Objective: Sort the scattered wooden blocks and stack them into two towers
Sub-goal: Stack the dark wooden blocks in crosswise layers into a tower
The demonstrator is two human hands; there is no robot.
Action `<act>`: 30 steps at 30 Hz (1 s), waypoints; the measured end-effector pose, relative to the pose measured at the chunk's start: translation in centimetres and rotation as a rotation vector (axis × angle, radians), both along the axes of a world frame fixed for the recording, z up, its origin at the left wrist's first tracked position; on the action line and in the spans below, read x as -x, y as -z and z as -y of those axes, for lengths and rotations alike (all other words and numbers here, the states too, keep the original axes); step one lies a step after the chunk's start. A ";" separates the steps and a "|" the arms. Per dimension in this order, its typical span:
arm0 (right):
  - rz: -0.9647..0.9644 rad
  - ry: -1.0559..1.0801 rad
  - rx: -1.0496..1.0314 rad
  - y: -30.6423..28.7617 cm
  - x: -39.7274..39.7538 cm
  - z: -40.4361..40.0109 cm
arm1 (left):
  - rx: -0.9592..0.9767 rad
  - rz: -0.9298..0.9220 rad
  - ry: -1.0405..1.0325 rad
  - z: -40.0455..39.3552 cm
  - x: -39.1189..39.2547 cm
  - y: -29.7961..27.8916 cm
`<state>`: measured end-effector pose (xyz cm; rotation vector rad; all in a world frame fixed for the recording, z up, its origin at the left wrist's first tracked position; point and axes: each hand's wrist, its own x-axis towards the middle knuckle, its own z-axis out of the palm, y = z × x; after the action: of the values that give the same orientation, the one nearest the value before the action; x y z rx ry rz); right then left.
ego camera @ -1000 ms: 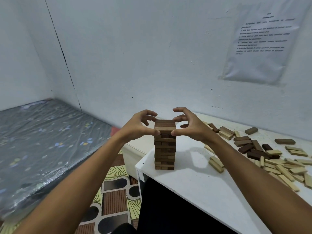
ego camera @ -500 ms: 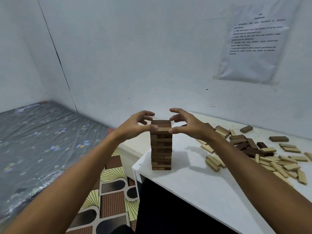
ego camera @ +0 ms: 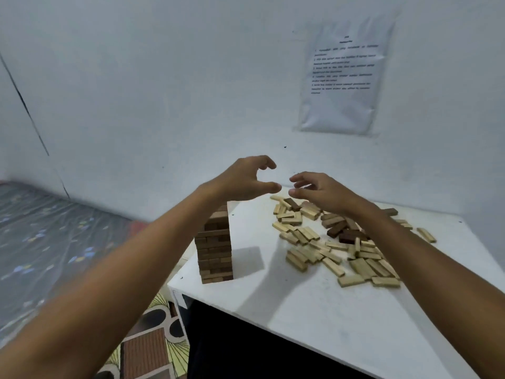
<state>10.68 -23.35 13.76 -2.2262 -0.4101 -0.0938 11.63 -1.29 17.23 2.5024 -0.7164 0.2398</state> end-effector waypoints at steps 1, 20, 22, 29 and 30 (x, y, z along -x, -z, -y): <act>-0.014 0.031 0.006 0.2 0.2 1.2 | 0.000 -0.014 0.024 1.4 0.0 0.2; -0.117 0.279 0.600 14.7 5.7 12.4 | -0.170 -0.218 0.168 16.6 -4.0 16.4; -0.097 0.318 0.601 14.8 4.7 13.2 | -0.212 -0.187 0.168 17.6 -5.1 17.1; 0.133 0.557 0.434 14.4 -1.3 15.8 | -0.283 -0.124 0.139 19.2 -8.4 18.7; 0.135 0.581 0.425 14.2 -2.2 16.0 | -0.282 -0.104 0.135 19.3 -8.5 18.9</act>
<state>12.85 -39.33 -0.40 -2.7067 0.1803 -0.5067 20.17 -20.56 -1.66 2.6905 -0.9264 -0.0435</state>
